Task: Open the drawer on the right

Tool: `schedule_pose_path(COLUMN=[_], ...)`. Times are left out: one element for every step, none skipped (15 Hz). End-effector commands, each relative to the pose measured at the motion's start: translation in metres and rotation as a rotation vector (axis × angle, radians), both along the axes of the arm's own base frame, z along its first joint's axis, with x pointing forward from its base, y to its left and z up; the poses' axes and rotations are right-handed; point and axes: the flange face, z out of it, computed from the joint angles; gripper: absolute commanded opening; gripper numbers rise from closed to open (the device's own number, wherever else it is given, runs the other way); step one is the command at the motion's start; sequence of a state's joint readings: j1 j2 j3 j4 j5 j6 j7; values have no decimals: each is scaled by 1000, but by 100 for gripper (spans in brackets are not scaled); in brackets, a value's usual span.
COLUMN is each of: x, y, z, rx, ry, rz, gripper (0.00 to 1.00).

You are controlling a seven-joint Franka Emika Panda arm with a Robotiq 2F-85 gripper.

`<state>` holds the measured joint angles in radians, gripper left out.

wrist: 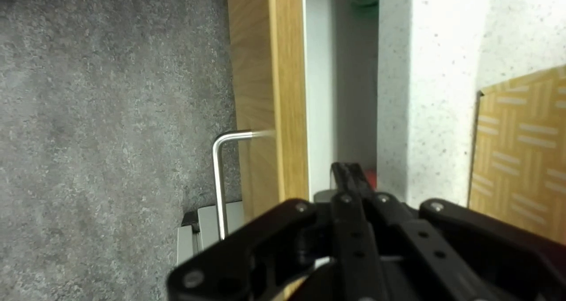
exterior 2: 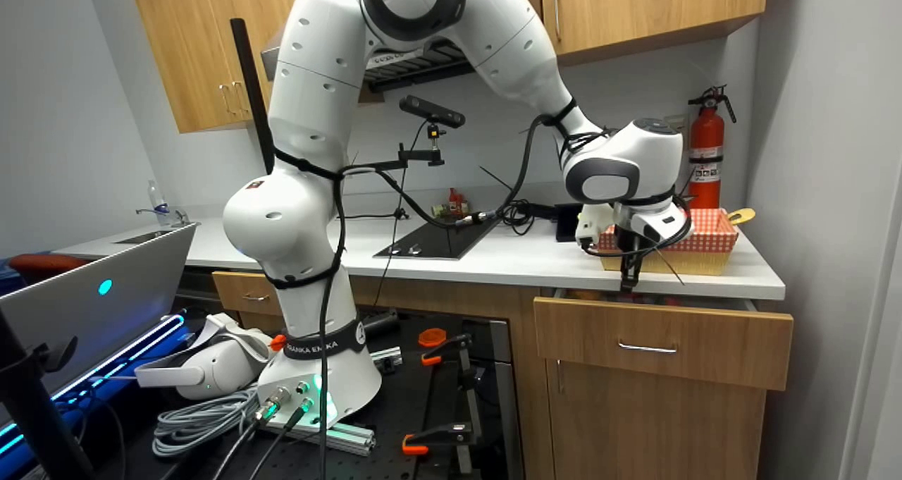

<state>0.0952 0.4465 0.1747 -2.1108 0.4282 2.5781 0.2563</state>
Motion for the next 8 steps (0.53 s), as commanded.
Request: schedule_pose_path(x=[8, 7, 7, 6, 6, 5, 5, 5], y=[0, 1, 1, 3, 4, 4, 5, 4], z=[-11, -15, -18, -22, -24, -27, -29, -31], rx=[25, 25, 22, 23, 21, 18, 17, 15], ry=[-19, -17, -17, -16, -18, -20, -21, -19], rz=[-5, -5, -4, 0, 4, 9, 12, 15], gripper=[0, 0, 0, 0, 0, 0, 0, 0])
